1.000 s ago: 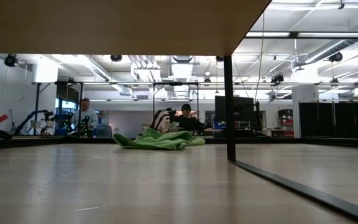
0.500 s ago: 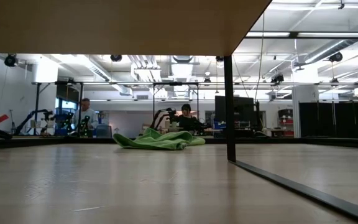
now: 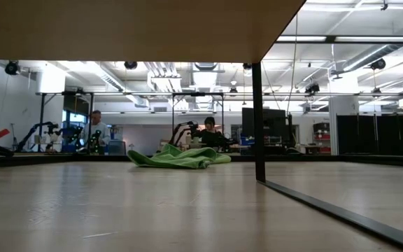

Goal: Stack small to large cups/mugs on shelf
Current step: Put the red mug on the shelf

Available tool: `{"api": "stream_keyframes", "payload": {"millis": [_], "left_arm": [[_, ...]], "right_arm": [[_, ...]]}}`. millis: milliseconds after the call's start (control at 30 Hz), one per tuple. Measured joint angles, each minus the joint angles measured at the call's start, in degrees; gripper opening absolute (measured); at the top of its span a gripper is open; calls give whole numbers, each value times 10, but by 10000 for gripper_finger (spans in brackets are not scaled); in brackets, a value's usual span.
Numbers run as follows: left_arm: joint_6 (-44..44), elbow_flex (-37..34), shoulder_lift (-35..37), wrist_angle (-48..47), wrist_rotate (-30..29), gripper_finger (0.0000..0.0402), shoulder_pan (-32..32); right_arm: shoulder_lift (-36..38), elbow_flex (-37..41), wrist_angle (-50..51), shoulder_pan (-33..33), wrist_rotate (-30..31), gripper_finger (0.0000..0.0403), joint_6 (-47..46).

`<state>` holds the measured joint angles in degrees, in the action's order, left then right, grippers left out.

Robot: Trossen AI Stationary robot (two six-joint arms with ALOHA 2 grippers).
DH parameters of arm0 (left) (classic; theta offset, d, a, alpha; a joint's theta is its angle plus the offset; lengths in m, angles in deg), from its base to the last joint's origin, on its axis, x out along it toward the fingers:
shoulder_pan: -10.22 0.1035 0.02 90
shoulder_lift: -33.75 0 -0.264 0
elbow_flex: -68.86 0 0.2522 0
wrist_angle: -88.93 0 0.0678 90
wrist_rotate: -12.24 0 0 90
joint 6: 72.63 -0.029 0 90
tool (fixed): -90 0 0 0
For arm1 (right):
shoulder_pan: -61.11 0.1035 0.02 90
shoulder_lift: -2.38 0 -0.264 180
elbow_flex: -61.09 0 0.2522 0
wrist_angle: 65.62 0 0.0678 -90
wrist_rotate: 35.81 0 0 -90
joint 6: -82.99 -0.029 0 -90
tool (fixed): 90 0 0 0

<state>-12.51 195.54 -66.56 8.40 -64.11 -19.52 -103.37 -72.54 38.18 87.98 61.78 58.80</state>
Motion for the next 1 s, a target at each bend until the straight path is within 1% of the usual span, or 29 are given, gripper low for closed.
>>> {"api": "stream_keyframes", "payload": {"millis": [233, 433, 600, 767, 1000], "left_arm": [[1, 28, 20, -3, -65, 61, 0], [-16, 43, 38, -3, -112, 61, 0], [-25, 43, 48, -15, -124, 61, 2], [-25, 42, 59, -35, -131, 61, 2], [-41, 47, 61, -40, -131, 61, 2]], "right_arm": [[24, 0, 0, 11, -6, 13, -45], [26, 11, 0, 29, -73, 13, -48], [25, 50, -1, 39, -106, 13, -57], [25, 100, 0, 39, -170, 13, -115], [25, 170, 0, 39, -207, 13, -118]]}}
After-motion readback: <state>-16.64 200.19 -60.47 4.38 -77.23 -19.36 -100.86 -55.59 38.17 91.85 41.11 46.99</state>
